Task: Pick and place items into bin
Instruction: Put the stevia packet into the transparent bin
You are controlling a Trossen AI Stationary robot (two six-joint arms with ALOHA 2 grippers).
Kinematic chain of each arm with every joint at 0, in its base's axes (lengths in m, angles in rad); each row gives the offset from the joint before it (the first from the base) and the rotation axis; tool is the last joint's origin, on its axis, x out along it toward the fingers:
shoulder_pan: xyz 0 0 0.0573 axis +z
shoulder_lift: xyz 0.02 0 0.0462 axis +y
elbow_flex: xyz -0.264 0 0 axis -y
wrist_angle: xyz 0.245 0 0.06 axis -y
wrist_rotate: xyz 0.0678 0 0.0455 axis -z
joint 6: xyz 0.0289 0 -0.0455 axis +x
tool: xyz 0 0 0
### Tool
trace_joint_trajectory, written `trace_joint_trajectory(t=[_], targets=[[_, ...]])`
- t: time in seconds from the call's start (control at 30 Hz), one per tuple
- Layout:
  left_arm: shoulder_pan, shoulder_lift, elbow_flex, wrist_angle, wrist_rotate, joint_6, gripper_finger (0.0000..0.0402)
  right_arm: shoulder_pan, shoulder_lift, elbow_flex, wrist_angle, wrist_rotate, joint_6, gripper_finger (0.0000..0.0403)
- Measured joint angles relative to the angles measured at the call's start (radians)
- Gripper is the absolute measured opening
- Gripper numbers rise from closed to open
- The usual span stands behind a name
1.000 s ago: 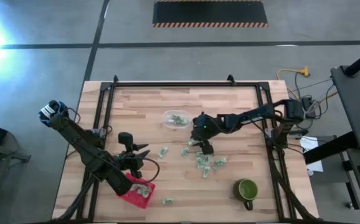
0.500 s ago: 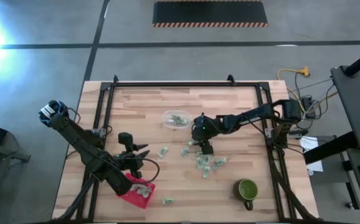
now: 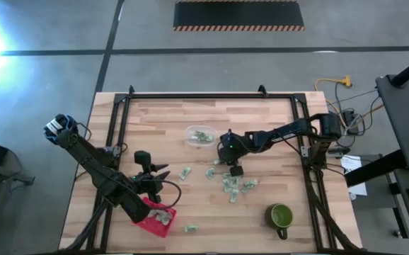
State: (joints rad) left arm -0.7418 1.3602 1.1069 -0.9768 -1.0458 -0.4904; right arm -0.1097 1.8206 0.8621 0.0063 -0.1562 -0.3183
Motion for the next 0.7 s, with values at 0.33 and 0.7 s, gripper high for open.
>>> trace_joint_trajectory(t=[0.33,0.7], targets=[[0.000,0.000,0.000,0.000,-0.004,0.000,0.0106,0.000,-0.053,0.031,-0.030,0.004,-0.030,0.0009],[0.001,-0.002,0.000,-0.001,-0.053,0.005,0.0106,-0.060,-0.119,0.052,0.137,0.078,-0.116,0.0009]])
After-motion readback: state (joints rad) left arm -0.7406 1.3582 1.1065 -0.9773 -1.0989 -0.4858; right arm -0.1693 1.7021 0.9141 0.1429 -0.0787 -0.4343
